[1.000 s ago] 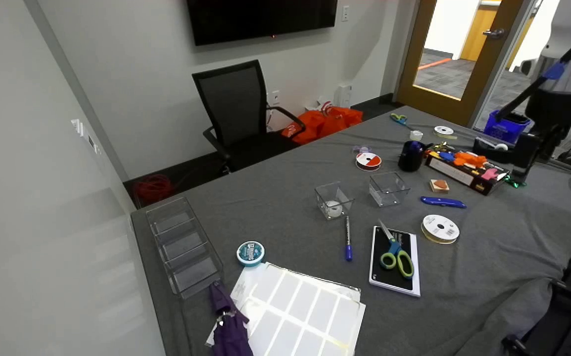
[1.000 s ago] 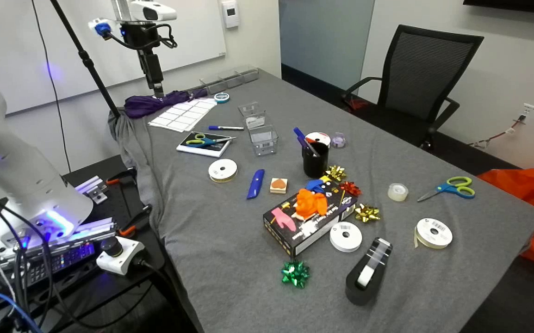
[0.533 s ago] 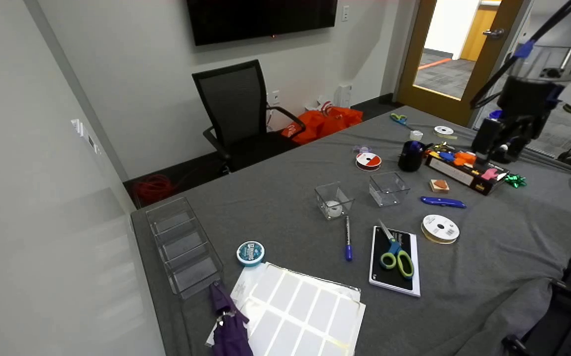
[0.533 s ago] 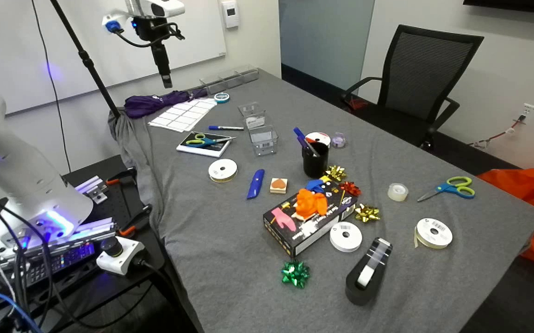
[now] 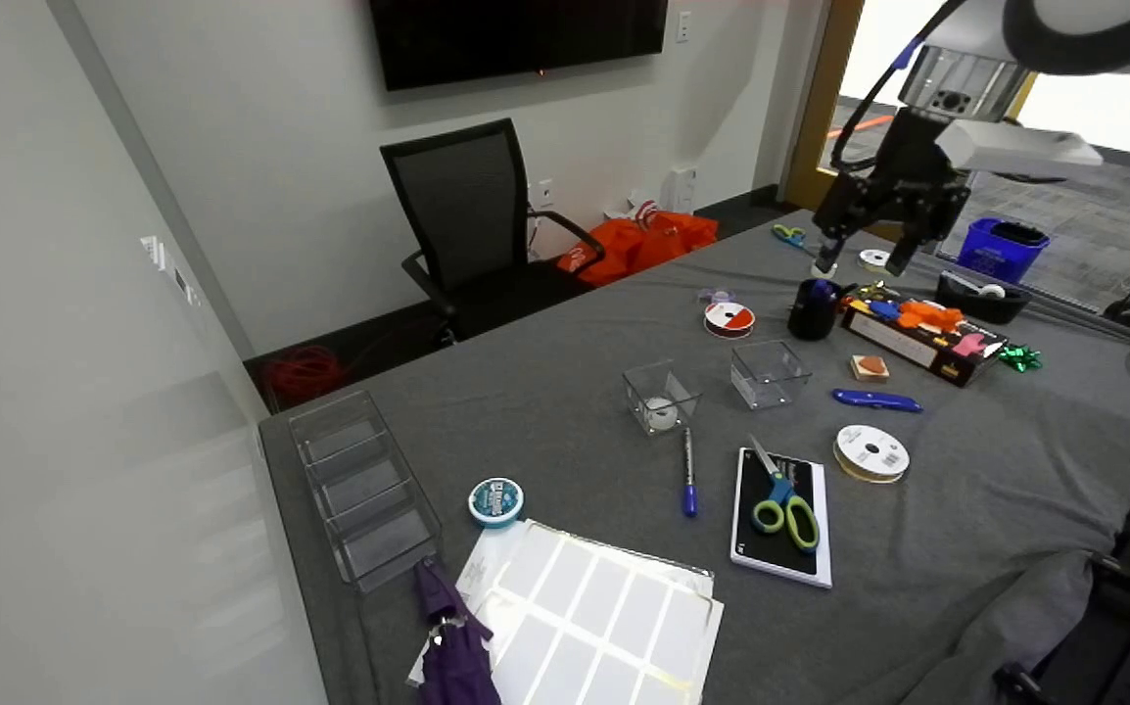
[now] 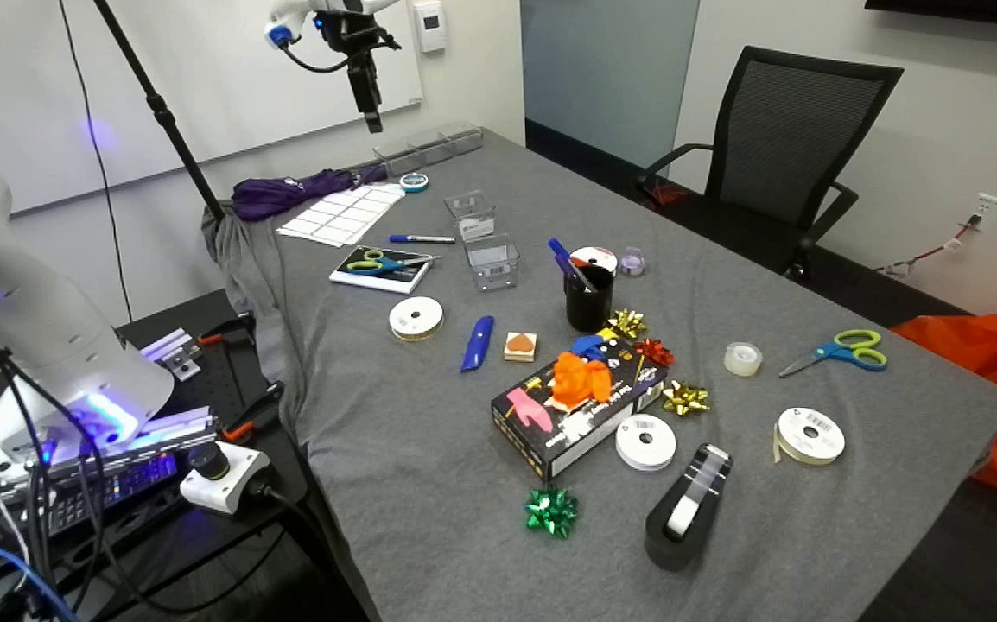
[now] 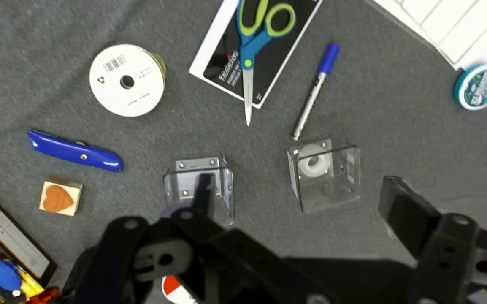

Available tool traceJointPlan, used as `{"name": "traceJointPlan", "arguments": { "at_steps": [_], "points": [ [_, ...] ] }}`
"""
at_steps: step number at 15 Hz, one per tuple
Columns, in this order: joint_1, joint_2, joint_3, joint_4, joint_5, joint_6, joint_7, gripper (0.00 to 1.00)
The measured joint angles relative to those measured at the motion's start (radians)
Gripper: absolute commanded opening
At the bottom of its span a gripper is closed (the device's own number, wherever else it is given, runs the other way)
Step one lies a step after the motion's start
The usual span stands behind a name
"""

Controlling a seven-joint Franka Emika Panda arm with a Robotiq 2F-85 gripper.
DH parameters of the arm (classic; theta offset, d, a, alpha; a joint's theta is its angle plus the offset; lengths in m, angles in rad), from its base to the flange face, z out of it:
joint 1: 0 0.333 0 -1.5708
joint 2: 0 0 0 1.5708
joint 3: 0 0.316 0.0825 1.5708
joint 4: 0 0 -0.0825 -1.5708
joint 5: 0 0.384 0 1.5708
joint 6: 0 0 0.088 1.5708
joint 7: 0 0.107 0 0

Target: Move the black cup to the left closer to white circular object

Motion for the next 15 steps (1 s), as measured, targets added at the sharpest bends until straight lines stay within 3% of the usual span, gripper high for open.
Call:
{"name": "traceJointPlan", "arguments": {
  "at_steps": [5,10,15],
  "points": [
    [-0.008,0.151,-0.021,0.203,-0.035,0.054,0.147,1.00],
    [-0.015,0.301,-0.092,0.384,-0.173,0.071,0.259,1.00],
    [-0.015,0.353,-0.117,0.453,-0.203,0.070,0.276,1.00]
  ]
}}
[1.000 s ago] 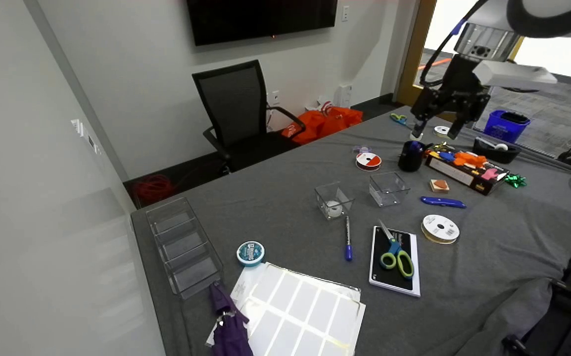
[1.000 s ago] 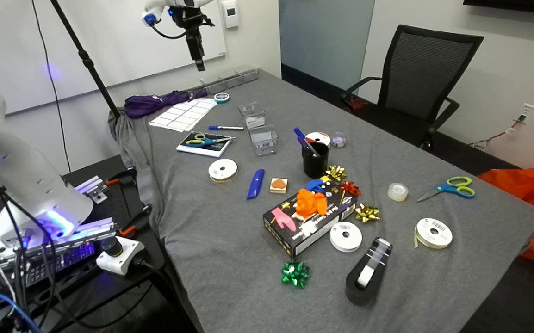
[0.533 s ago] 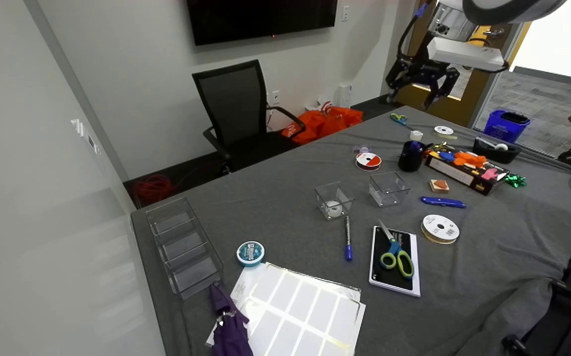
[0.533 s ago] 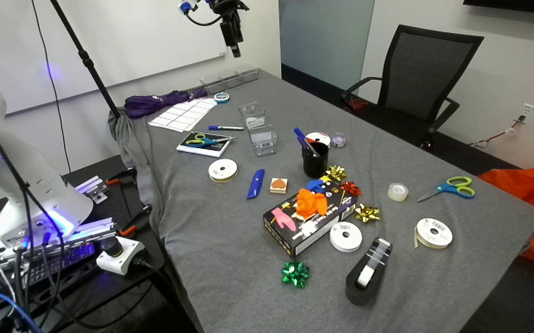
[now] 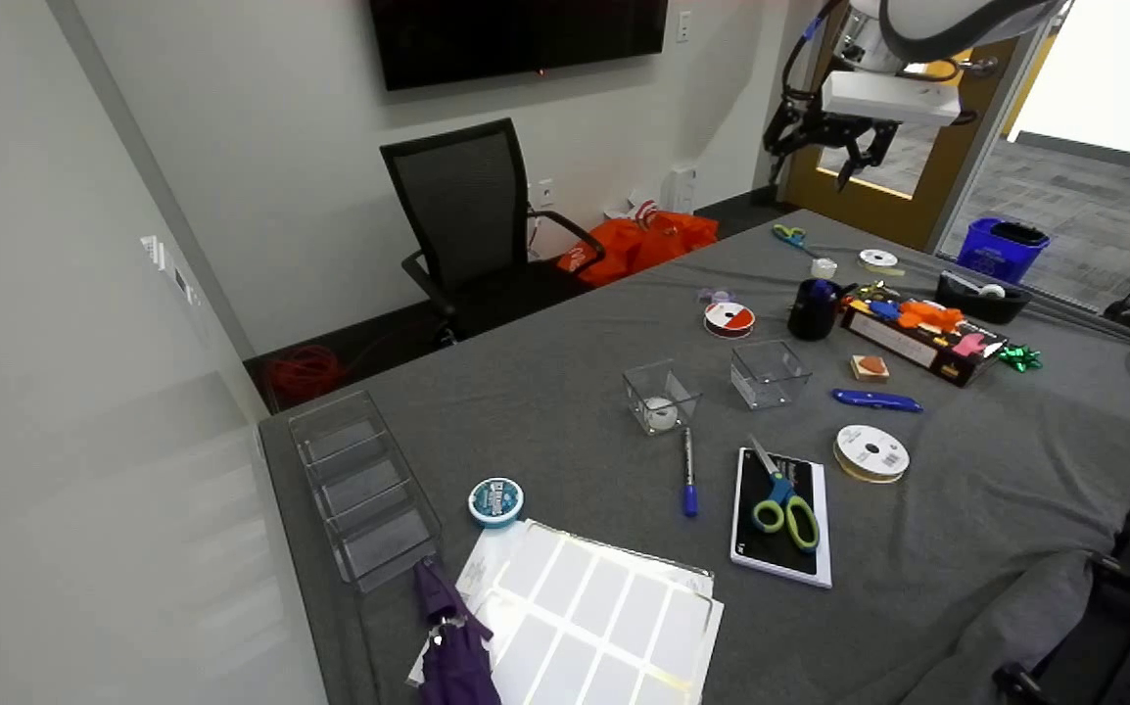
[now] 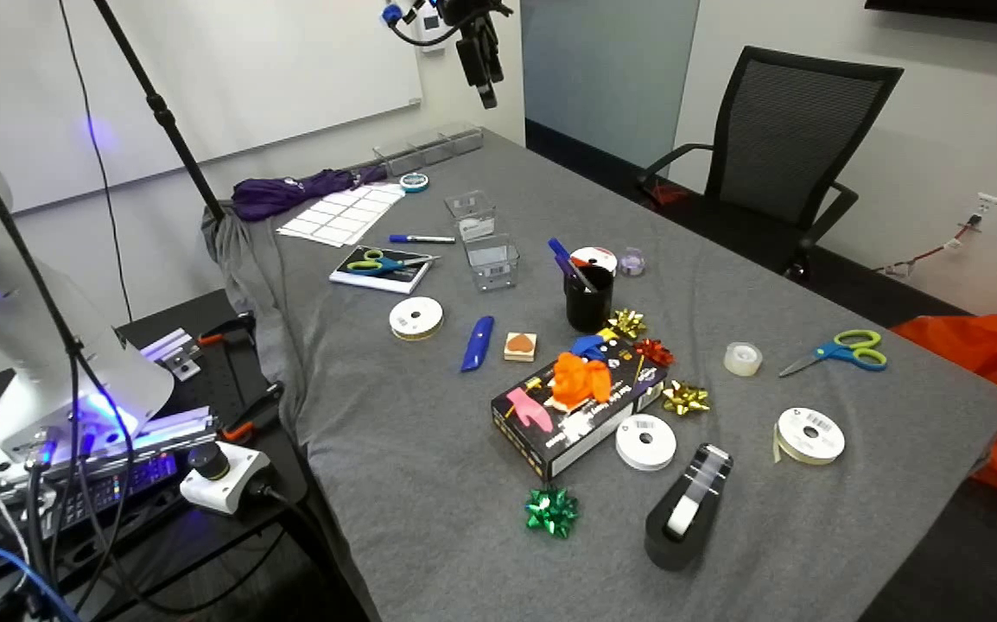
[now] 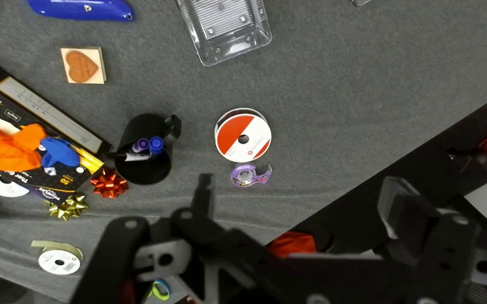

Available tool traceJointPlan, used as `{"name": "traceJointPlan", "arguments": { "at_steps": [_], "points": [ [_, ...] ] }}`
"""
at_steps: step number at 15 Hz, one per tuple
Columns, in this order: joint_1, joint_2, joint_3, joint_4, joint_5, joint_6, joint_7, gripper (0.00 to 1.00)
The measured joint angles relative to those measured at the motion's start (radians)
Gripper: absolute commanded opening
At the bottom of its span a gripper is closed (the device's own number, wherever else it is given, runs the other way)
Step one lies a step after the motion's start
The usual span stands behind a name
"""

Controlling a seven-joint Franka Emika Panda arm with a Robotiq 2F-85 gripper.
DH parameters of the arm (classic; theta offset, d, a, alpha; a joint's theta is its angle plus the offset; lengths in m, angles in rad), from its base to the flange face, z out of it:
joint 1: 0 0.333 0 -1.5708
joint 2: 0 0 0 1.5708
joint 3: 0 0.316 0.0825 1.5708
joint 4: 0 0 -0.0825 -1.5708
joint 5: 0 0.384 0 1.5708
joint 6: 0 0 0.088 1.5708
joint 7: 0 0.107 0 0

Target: Move the black cup to the left closer to white circular object

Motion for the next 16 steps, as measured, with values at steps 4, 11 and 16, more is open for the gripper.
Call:
{"name": "traceJointPlan", "arguments": {
  "at_steps": [4,11,16],
  "points": [
    [0.001,0.000,0.000,0.002,0.000,0.000,0.001,1.00],
    [0.001,0.092,-0.042,0.110,-0.051,-0.021,0.126,1.00],
    [-0.015,0.243,-0.092,0.286,-0.058,-0.122,0.142,1.00]
  ]
}}
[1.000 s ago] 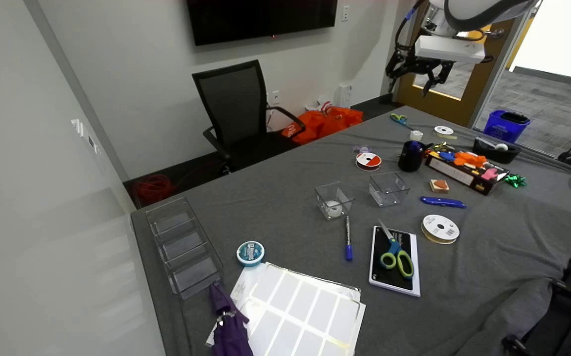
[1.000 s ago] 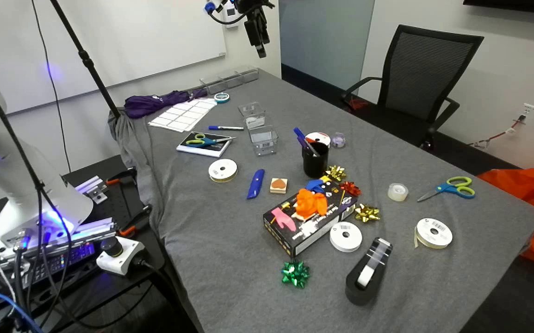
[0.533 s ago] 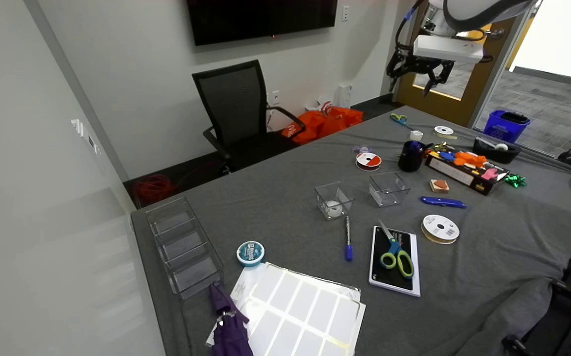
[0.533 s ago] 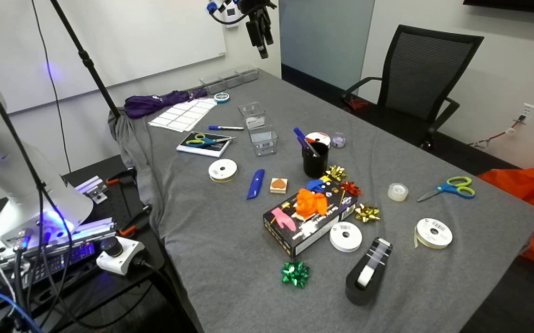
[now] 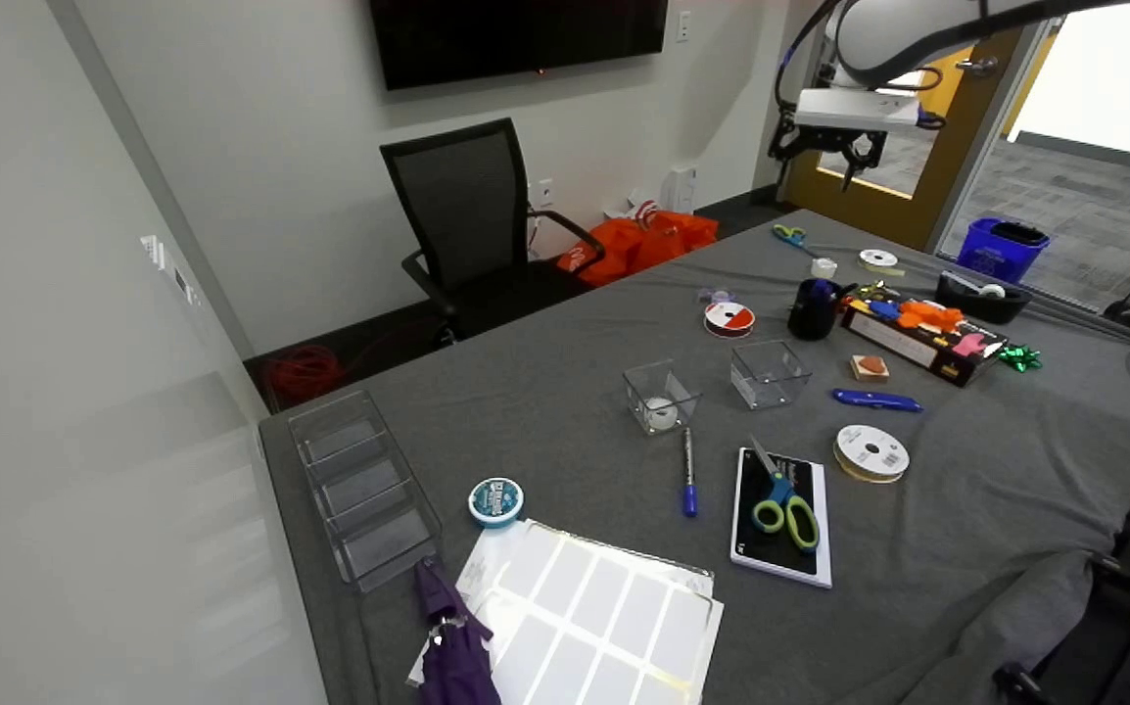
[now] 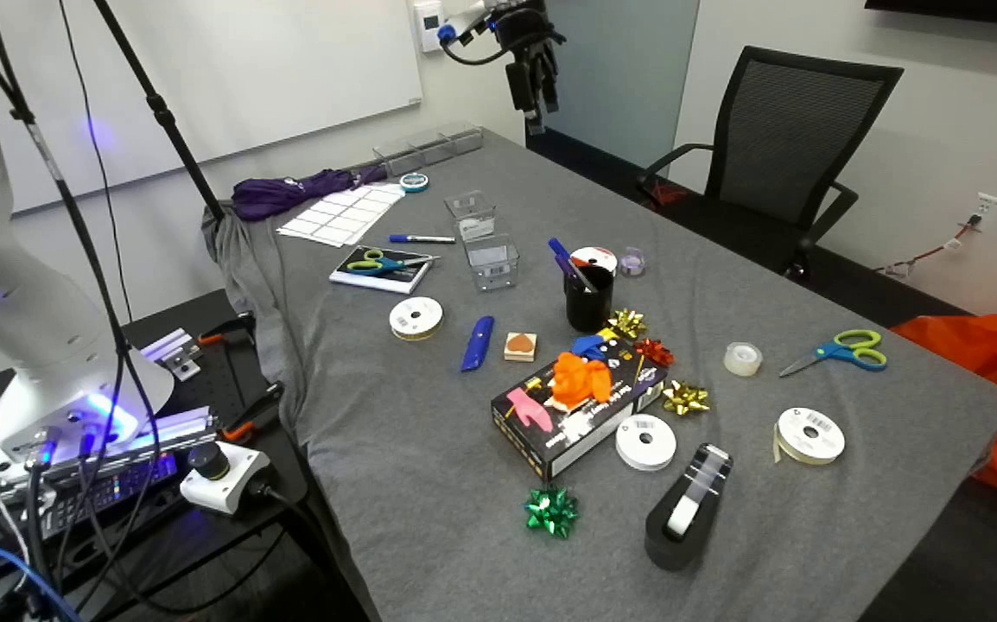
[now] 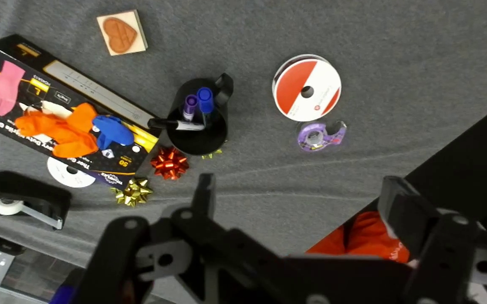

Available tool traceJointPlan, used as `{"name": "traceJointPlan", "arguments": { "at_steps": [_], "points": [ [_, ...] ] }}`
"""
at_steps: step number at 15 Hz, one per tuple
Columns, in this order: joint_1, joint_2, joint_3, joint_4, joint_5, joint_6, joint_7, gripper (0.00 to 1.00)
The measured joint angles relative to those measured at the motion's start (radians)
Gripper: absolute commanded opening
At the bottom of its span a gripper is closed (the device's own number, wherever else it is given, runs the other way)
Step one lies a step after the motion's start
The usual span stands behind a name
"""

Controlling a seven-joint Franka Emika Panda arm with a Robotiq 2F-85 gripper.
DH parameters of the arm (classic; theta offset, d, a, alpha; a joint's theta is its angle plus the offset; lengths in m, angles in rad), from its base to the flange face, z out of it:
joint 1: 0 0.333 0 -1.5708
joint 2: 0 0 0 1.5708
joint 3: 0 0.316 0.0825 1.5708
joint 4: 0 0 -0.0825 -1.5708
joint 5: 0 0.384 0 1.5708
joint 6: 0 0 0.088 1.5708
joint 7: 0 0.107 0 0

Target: Move the black cup to the left closer to white circular object

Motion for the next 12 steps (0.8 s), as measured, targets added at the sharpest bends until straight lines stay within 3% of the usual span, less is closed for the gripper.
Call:
{"name": "traceJointPlan", "arguments": {
  "at_steps": [5,12],
  "points": [
    [-0.037,0.137,-0.001,0.108,0.052,-0.056,-0.036,1.00],
    [-0.066,0.284,0.005,0.253,0.115,-0.105,-0.213,1.00]
  ]
}}
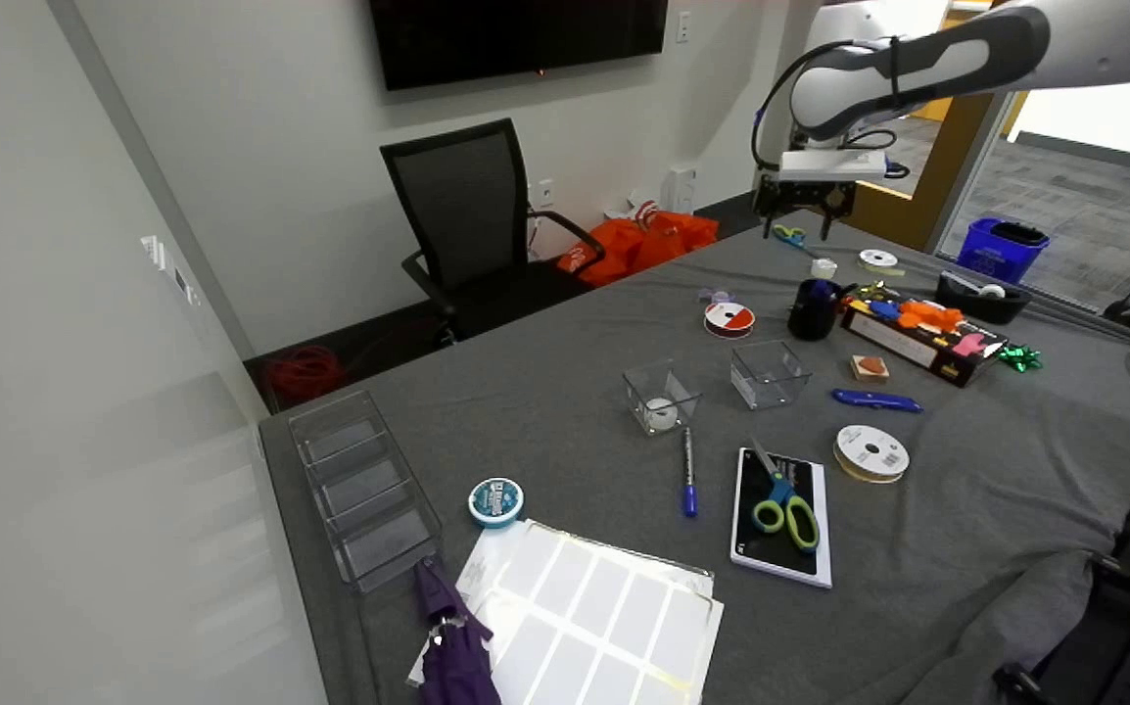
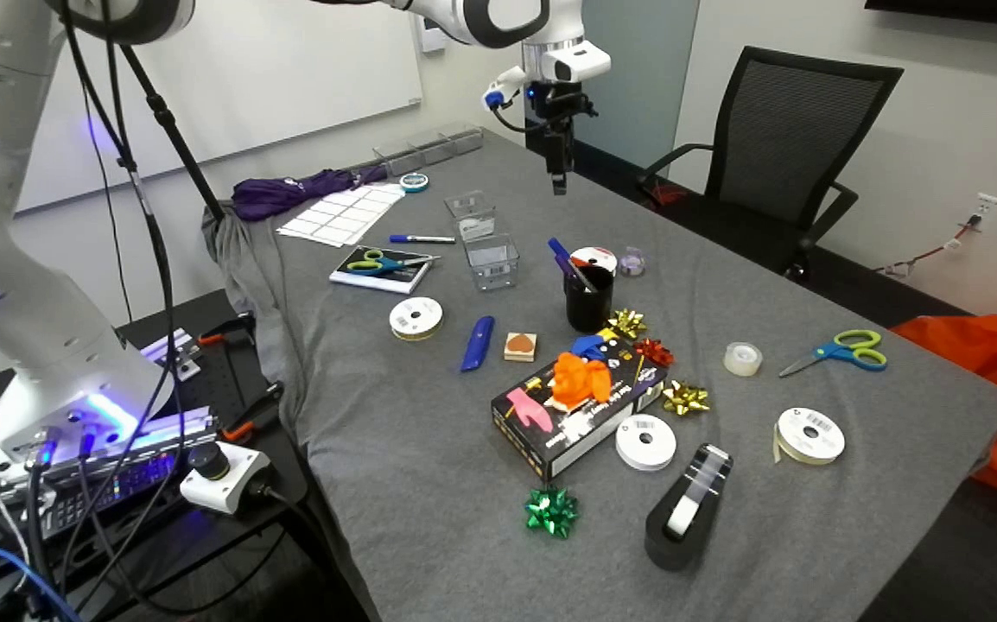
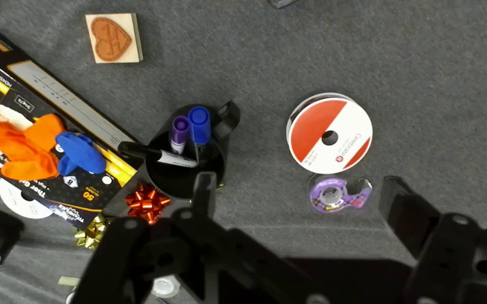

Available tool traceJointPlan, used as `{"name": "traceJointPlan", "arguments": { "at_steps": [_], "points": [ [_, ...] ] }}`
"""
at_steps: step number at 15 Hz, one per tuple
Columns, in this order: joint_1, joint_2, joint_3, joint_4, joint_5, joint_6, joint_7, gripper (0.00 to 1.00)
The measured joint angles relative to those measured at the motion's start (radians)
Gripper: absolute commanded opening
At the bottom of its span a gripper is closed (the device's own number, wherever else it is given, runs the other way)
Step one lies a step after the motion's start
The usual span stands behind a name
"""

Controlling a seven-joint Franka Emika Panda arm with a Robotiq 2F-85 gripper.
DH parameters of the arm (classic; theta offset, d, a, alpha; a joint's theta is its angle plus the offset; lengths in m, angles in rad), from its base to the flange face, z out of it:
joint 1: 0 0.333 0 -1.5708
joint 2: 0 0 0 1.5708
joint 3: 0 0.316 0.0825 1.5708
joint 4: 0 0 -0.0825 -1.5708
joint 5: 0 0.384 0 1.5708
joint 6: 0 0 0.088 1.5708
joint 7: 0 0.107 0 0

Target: Move the black cup to the left closer to white circular object

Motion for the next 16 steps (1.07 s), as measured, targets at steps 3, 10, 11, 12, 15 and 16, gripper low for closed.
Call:
{"name": "traceJointPlan", "arguments": {
  "at_steps": [3,10,11,12,15,16],
  "points": [
    [-0.015,0.050,-0.001,0.070,0.000,-0.041,-0.071,1.00],
    [-0.013,0.057,-0.004,0.078,0.000,-0.041,-0.071,1.00],
    [-0.013,0.057,-0.004,0.078,0.000,-0.041,-0.071,1.00],
    [-0.015,0.058,-0.003,0.078,0.001,-0.041,-0.073,1.00],
    [-0.034,0.072,-0.003,0.082,0.016,-0.040,-0.088,1.00],
    [-0.042,0.081,-0.003,0.087,0.023,-0.041,-0.097,1.00]
  ]
}}
